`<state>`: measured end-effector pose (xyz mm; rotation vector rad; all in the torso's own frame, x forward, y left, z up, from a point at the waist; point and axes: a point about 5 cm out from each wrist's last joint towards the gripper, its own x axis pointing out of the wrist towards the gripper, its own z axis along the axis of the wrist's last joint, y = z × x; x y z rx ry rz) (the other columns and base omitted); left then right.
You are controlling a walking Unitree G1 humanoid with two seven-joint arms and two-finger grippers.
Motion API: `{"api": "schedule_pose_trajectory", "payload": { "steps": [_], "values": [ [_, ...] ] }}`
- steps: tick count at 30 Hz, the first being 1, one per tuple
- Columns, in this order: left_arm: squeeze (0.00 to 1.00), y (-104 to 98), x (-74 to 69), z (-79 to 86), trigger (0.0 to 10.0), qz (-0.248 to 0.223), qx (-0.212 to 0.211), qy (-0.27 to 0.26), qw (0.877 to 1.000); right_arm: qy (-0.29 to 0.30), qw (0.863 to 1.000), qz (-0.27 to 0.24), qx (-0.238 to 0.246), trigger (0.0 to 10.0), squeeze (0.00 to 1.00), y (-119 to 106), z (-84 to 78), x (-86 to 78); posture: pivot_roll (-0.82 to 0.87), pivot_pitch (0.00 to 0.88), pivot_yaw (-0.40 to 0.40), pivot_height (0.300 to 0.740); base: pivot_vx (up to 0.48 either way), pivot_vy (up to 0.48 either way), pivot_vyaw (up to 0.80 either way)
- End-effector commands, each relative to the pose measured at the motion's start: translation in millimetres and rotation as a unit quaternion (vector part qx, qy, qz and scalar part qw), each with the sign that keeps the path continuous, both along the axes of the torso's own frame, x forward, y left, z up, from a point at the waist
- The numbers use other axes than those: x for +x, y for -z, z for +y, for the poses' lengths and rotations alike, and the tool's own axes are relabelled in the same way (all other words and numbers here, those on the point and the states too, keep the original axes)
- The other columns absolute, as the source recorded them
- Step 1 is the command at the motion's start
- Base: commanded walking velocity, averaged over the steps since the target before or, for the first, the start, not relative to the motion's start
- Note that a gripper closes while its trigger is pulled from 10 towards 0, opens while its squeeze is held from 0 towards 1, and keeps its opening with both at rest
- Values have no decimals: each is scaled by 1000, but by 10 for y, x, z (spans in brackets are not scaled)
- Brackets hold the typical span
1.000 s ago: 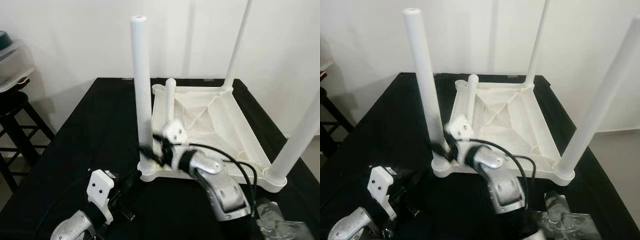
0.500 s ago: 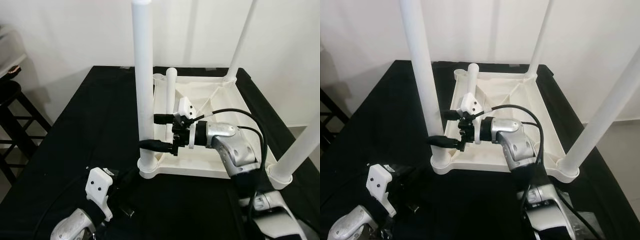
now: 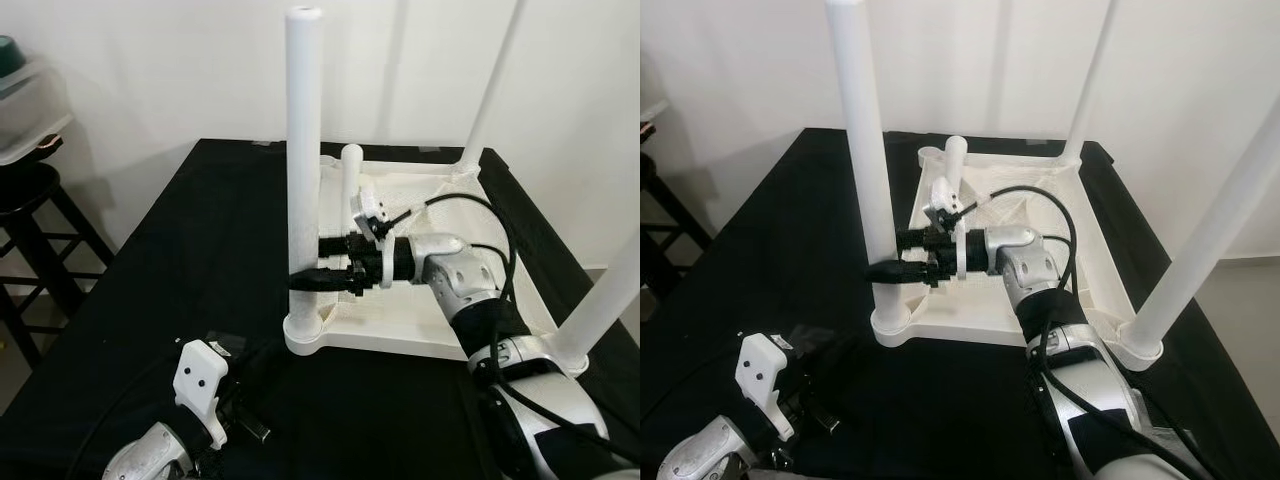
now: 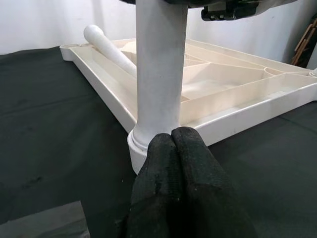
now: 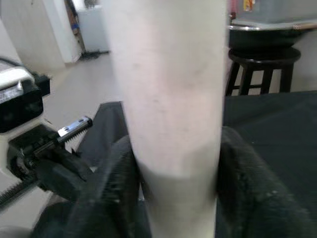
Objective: Building children table
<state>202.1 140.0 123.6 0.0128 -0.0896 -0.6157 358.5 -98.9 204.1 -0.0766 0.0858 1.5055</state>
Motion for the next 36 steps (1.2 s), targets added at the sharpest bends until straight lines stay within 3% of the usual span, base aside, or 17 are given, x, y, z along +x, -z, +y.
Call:
{"api": "schedule_pose_trajectory", "payload": {
  "steps": [1,5,12,13,14,15,16,17,20,26,27,28,29,30,31,33,36],
  "values": [
    [0,4,-11,-10,0,1,6,0,1000,-18,1000,10,-11,0,0,44,17,-16,87,25,-35,740,0,0,0],
    [0,1,-11,-15,0,1,4,1,1000,-5,1000,8,-15,0,0,83,-73,-12,72,31,-31,740,0,0,0],
    [0,-9,-15,-15,0,1,2,1,1000,86,994,-33,-51,0,0,153,-165,-26,63,41,-35,740,0,0,0],
    [0,-13,-18,-8,0,0,1,1,1000,133,989,-28,-53,0,0,214,-130,-70,52,49,-38,740,0,0,0],
    [0,-24,-17,14,0,0,0,0,1000,264,963,-7,-56,0,0,522,96,-292,28,65,-23,740,0,0,0],
    [0,-24,-17,14,0,0,0,0,1000,264,963,-7,-56,0,0,522,96,-292,28,65,-23,740,0,0,0],
    [0,-33,-14,30,0,0,-1,0,1000,375,925,9,-56,0,0,664,154,-482,29,66,-20,740,0,0,0],
    [0,-33,-1,45,0,0,-1,0,1000,398,913,-30,-85,0,0,675,235,-648,23,66,-9,740,0,0,0],
    [0,-29,12,51,0,1,-2,1,1000,413,908,-10,-74,0,0,658,227,-632,-1,49,8,740,0,0,0],
    [0,-21,40,37,0,3,-2,8,1000,368,926,3,-82,0,0,706,237,-551,30,48,-11,740,0,0,0],
    [0,-20,35,40,0,2,-3,4,1000,364,927,-1,-83,5882,0,701,259,-558,28,49,-7,740,0,0,0],
    [0,-20,35,40,0,2,-3,4,1000,364,927,-1,-83,5882,0,701,259,-558,28,49,-7,740,0,0,0],
    [0,-20,30,45,0,1,-2,-1,1000,341,937,14,-73,10000,310,683,302,-596,33,48,-9,740,0,0,0],
    [0,-20,30,45,0,1,-2,-1,1000,341,937,14,-73,10000,310,683,302,-596,33,48,-9,740,0,0,0],
    [0,-19,27,48,0,0,-2,-5,1000,310,948,41,-53,10000,1000,648,328,-620,41,43,-9,740,0,0,0],
    [0,-18,28,50,0,0,-1,-6,1000,273,960,46,-32,10000,1000,552,360,-660,39,42,-9,740,0,0,0],
    [0,-18,41,48,0,1,-2,-2,1000,153,988,-18,14,10000,1000,286,322,-622,32,38,-3,740,0,0,0]
  ]
}}
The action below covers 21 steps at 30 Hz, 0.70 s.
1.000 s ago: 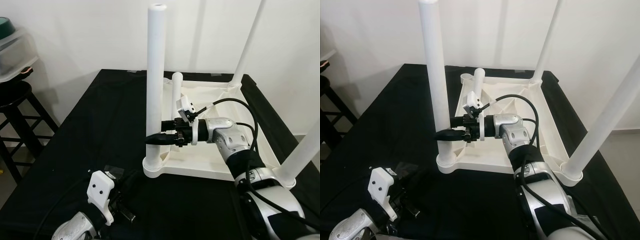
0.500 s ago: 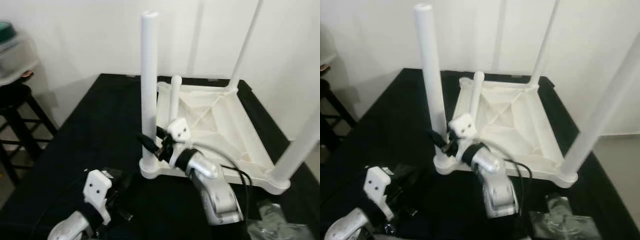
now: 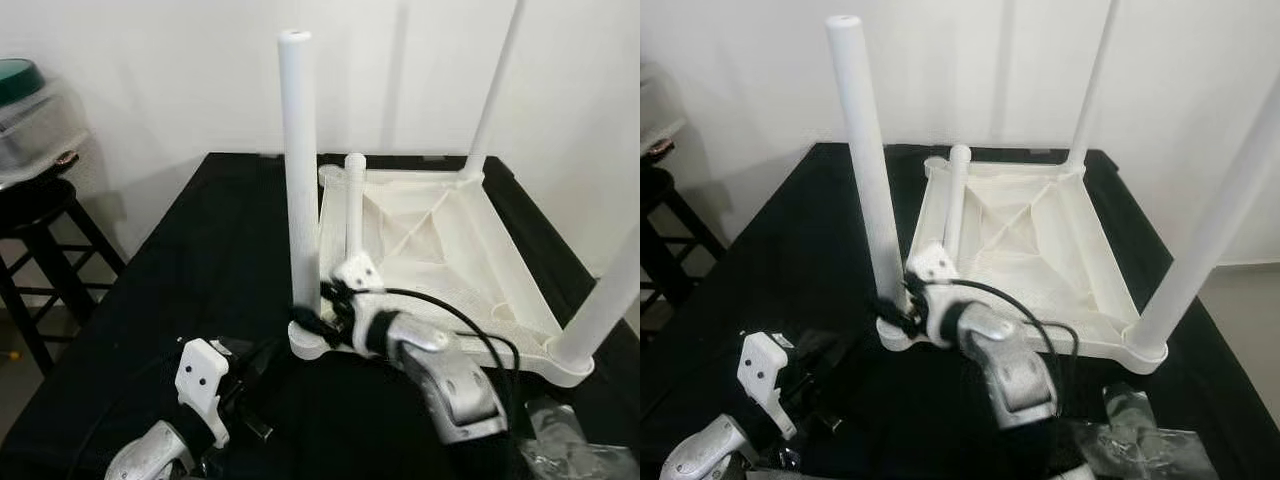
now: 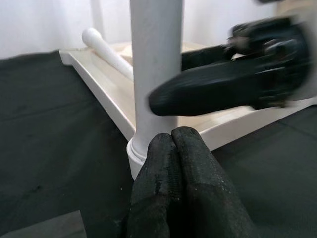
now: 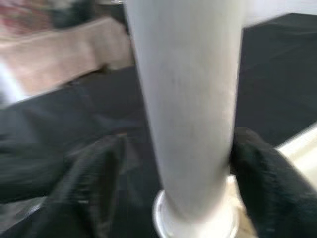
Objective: Building children table
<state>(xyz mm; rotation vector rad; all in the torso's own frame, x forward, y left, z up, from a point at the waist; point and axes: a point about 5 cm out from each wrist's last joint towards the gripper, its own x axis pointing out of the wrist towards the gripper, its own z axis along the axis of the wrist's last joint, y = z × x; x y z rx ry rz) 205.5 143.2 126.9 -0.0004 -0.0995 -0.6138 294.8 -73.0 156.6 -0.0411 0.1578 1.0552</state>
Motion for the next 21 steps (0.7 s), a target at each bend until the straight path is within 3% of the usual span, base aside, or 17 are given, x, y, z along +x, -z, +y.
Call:
{"api": "schedule_pose_trajectory", "payload": {
  "steps": [1,2,3,5,6,9,11,17,18,19,20,21],
  "values": [
    [0,14,7,16,0,3,6,-1,1000,-72,996,-48,22,10000,1000,-189,63,15,32,38,-3,740,0,0,0],
    [0,15,11,10,0,3,6,0,1000,-106,992,-65,17,10000,875,-219,2,66,34,36,-5,740,0,0,0],
    [0,16,13,4,0,3,6,1,1000,-127,990,-68,10,10000,165,-235,-60,132,36,35,-6,740,0,0,0],
    [0,16,13,4,0,3,6,1,1000,-127,990,-68,10,10000,165,-235,-60,132,36,35,-6,740,0,0,0],
    [0,18,14,-2,0,3,5,1,1000,-138,988,-72,5,10000,0,-284,-126,252,44,35,-10,740,0,0,0],
    [0,20,13,-9,0,3,6,1,1000,-138,987,-83,-5,10000,0,-341,-168,370,49,33,-14,740,0,0,0],
    [0,22,7,-18,0,3,6,0,1000,-118,987,-107,-10,10000,0,-518,-177,618,54,35,-13,740,0,0,0],
    [0,25,-6,-27,0,4,7,0,1000,-140,985,-97,5,10000,0,-645,-115,711,59,36,-16,740,0,0,0],
    [0,27,-9,-29,0,4,8,1,1000,-161,983,-91,8,8980,0,-666,-101,715,63,35,-17,740,0,0,0],
    [0,28,-14,-32,0,5,8,2,1000,-182,980,-84,10,824,0,-683,-92,711,65,35,-20,740,0,0,0],
    [0,28,-14,-32,0,5,8,2,1000,-182,980,-84,10,824,0,-683,-92,711,65,35,-20,740,0,0,0],
    [0,30,-18,-34,0,5,8,2,1000,-201,976,-79,10,0,0,-692,-90,713,65,35,-21,740,0,0,0]
  ]
}}
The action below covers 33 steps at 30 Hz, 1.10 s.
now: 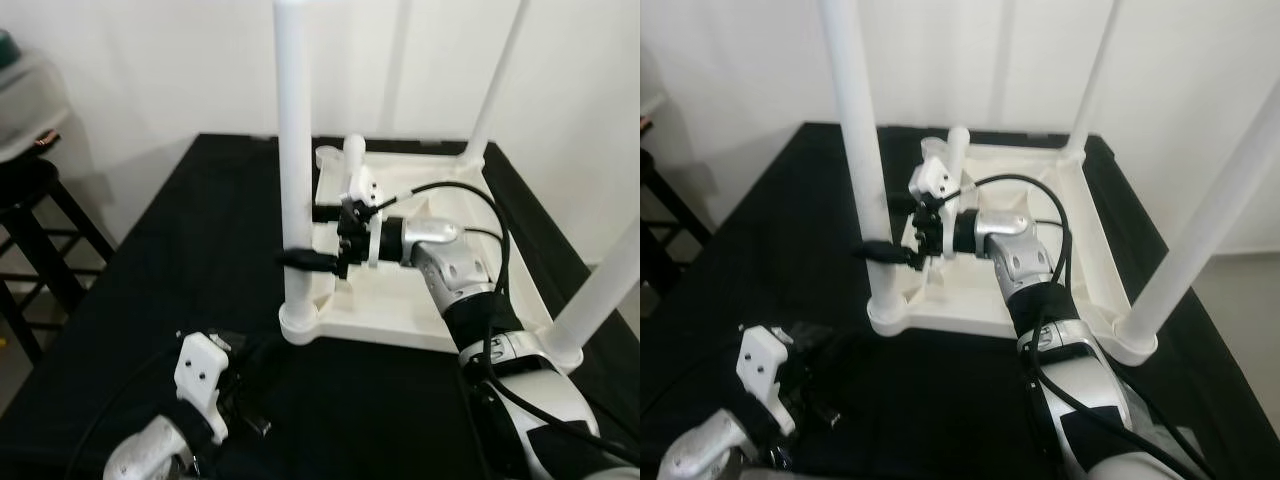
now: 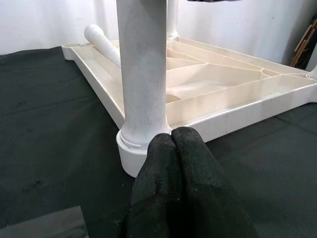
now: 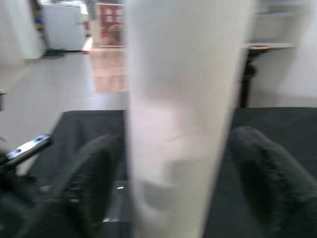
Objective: Building children table
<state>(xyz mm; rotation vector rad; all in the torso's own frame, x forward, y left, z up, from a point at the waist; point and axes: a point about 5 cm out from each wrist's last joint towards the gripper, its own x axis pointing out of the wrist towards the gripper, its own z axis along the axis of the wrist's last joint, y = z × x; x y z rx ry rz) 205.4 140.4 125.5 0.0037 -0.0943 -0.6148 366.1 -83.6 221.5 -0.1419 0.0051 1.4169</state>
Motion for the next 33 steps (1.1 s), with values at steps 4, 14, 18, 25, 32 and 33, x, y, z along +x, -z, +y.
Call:
{"api": "schedule_pose_trajectory", "payload": {
  "steps": [4,14,18,25,32,33],
  "values": [
    [0,19,-25,-11,0,4,5,1,1000,-42,999,11,-6,0,0,3,-4,8,65,33,-24,740,0,0,0],
    [0,15,-28,-22,0,3,2,2,1000,-17,999,35,-20,0,0,394,-125,-84,58,37,-26,740,0,0,0],
    [0,0,-38,-10,0,1,1,0,1000,171,983,55,-29,0,0,771,26,-305,35,54,-34,740,0,0,0],
    [0,-4,-10,28,0,1,-3,2,1000,326,944,44,-35,0,0,812,189,-719,-17,44,-1,740,0,0,0],
    [0,3,28,18,0,1,-3,8,1000,291,953,61,-60,0,0,878,211,-679,7,39,-19,740,0,0,0],
    [0,4,25,21,0,0,-3,3,1000,297,951,61,-64,0,0,871,224,-717,12,38,-21,740,0,0,0]
  ]
}}
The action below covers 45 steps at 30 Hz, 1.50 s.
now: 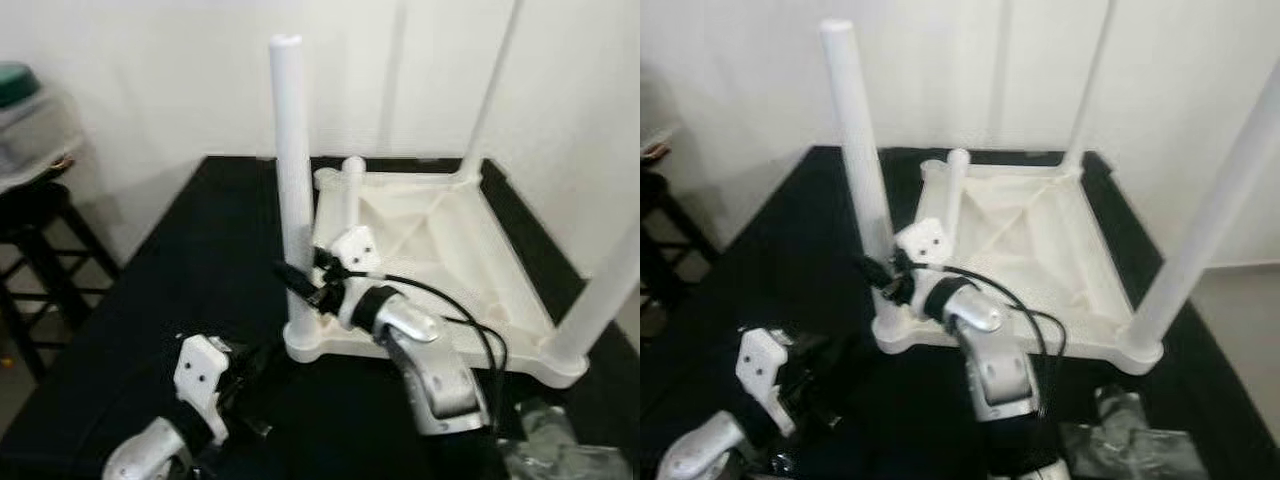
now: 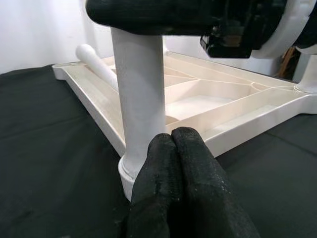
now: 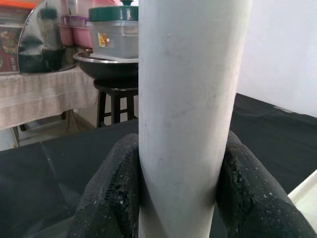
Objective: Building children table
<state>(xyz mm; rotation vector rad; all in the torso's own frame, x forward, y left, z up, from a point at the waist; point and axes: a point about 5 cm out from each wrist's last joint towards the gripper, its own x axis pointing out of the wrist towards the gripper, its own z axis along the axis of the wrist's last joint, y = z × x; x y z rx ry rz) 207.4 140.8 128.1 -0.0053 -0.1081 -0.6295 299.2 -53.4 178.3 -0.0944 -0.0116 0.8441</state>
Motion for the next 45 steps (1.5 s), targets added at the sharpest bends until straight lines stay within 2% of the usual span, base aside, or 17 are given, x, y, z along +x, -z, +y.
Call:
{"api": "schedule_pose_trajectory", "payload": {
  "steps": [1,2,3,4,5,10,13,14,15,16,17,18,19,25,31,33,45],
  "values": [
    [0,30,6,17,0,5,3,-5,1000,16,993,94,-70,0,0,438,-78,-48,12,38,-21,740,0,0,0],
    [0,30,2,23,0,4,3,-10,1000,28,993,96,-70,4980,0,423,-76,-74,15,36,-22,740,0,0,0],
    [0,30,2,23,0,4,3,-10,1000,28,993,96,-70,4980,0,423,-76,-74,15,36,-22,740,0,0,0],
    [0,32,1,26,0,4,4,-12,1000,28,993,102,-44,10000,863,385,-66,-84,15,32,-22,740,0,0,0],
    [0,33,2,27,0,4,5,-11,1000,21,994,104,-18,10000,1000,333,-46,-109,13,30,-20,740,0,0,0],
    [0,34,3,32,0,4,6,-7,1000,-6,996,92,15,10000,1000,236,-30,-175,3,26,-14,740,0,0,0],
    [0,25,4,54,0,7,-3,-13,1000,-23,996,79,31,10000,1000,197,-156,-284,-7,28,-10,740,0,0,0],
    [0,16,12,76,1255,9,-9,-24,1000,-31,996,75,36,10000,1000,191,-225,-333,-13,28,-7,740,0,0,0],
    [0,16,12,76,1255,9,-9,-24,1000,-31,996,75,36,10000,1000,191,-225,-333,-13,28,-7,740,0,0,0],
    [0,10,21,97,2196,12,-16,-35,999,-35,996,73,38,10000,1000,185,-270,-372,-18,29,-5,740,0,0,0],
    [0,-6,46,130,4980,14,-29,-55,998,-43,996,70,42,10000,1000,180,-317,-419,-25,29,-4,740,0,0,0],
    [0,-6,46,130,4980,14,-29,-55,998,-43,996,70,42,10000,1000,180,-317,-419,-25,29,-4,740,0,0,0],
    [0,-27,78,164,10000,17,-40,-78,996,-47,996,68,42,10000,1000,182,-368,-467,-34,29,-2,740,0,0,0],
    [0,-75,175,274,10000,25,-64,-170,983,-44,994,74,67,10000,1000,222,-504,-553,-57,29,7,740,0,0,0],
    [0,-34,233,301,10000,51,-56,-199,977,-71,991,68,93,10000,1000,230,-515,-572,-58,19,10,740,0,0,0],
    [0,-15,242,298,10000,57,-50,-200,977,-94,989,70,89,10000,0,243,-510,-602,-59,18,6,740,0,0,0],
    [0,44,266,271,10000,78,-31,-182,980,-135,981,92,102,10000,0,297,-486,-608,-47,1,7,740,0,-160,0]
  ]
}}
